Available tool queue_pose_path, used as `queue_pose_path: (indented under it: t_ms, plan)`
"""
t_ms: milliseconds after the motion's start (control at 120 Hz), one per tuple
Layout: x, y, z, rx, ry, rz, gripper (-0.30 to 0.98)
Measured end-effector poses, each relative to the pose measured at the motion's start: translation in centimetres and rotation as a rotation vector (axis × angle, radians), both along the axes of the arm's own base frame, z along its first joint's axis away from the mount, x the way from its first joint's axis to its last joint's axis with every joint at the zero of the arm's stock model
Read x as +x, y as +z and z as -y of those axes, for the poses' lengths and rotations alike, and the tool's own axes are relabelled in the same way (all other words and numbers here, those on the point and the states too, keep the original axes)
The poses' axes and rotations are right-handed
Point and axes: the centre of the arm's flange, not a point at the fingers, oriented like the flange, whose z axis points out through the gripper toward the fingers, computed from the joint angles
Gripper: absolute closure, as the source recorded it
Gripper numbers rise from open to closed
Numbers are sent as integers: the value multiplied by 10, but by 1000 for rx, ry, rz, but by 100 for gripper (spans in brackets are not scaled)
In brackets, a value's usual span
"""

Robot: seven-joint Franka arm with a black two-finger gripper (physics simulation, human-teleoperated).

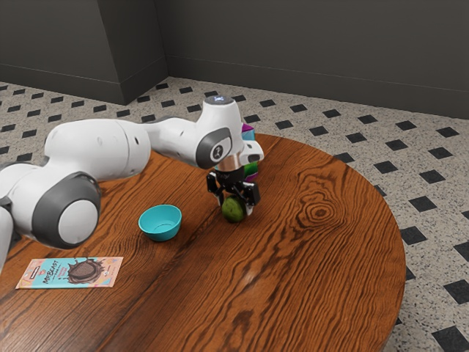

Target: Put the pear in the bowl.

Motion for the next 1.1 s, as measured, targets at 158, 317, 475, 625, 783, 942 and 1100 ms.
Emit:
queue_pose_path:
  t_ms: [158,317,475,625,783,942,1100]
  plan:
    - [-1,2,-1,3,1,-5,13]
    - [-1,2,-4,9,2,-13,21]
    - [-2,5,-5,13,3,-14,26]
    - [-1,19,-5,17,4,-2,30]
    - [-7,70,-9,30,5,27,34]
    - [-26,104,-34,62,33,9,36]
    - [-51,118,-74,99,84,-32,36]
